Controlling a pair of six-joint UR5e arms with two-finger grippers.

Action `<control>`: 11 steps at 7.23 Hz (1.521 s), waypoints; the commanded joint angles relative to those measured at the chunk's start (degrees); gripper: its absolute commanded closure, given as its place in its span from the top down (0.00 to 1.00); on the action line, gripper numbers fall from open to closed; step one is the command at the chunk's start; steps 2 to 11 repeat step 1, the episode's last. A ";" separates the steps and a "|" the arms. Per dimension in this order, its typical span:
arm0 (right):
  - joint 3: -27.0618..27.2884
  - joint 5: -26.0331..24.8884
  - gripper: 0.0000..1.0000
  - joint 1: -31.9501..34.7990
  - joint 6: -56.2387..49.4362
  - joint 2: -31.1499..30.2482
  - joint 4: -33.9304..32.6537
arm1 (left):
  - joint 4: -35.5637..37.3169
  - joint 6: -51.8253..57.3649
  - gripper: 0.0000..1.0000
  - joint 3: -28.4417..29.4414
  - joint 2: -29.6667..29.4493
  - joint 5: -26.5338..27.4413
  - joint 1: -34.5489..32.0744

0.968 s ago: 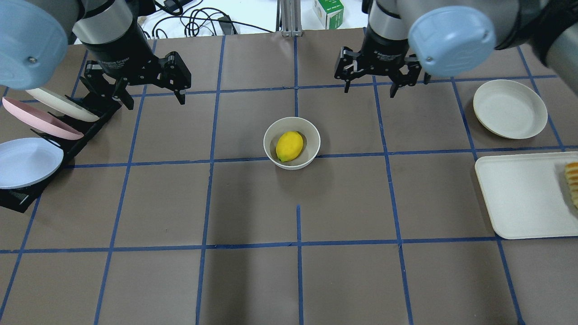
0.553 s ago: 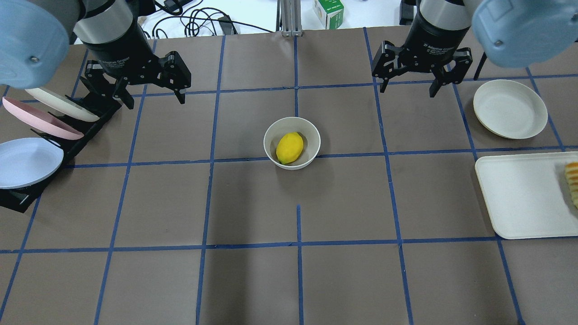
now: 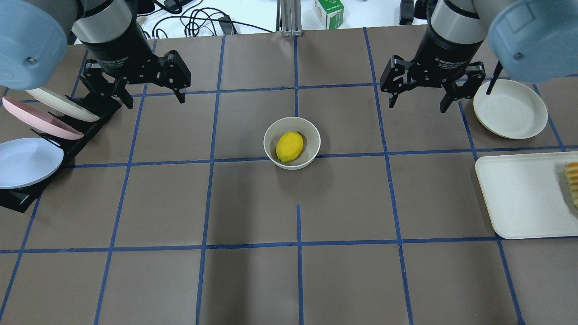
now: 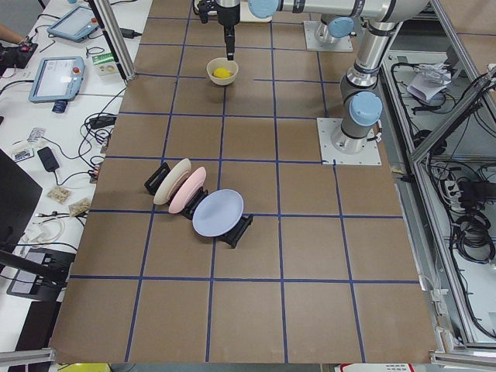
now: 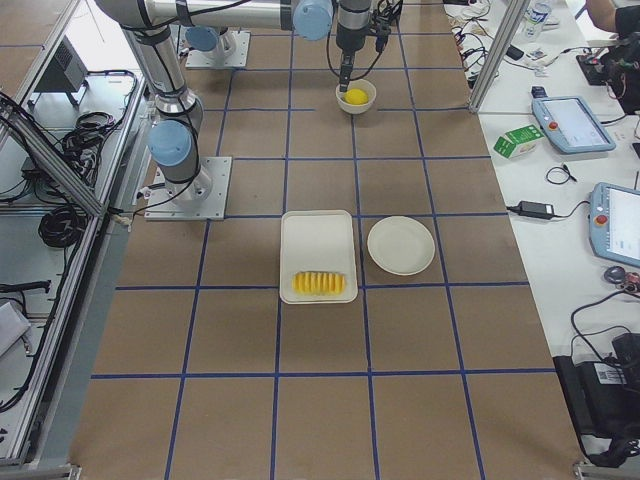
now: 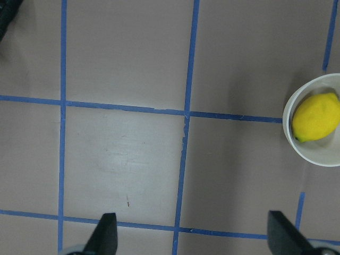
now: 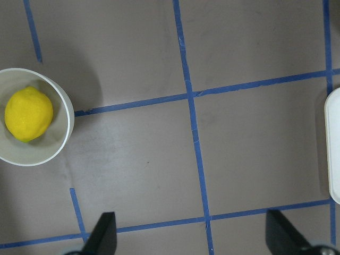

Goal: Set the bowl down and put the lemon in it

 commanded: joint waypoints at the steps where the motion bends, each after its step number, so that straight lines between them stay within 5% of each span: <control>1: 0.36 -3.02 1.00 0.12 0.08 -0.27 0.05 | 0.05 0.06 1.00 0.32 0.23 -0.09 -0.01; 11: 0.36 -3.02 1.00 0.12 0.08 -0.27 0.05 | 0.05 0.06 1.00 0.32 0.23 -0.09 -0.01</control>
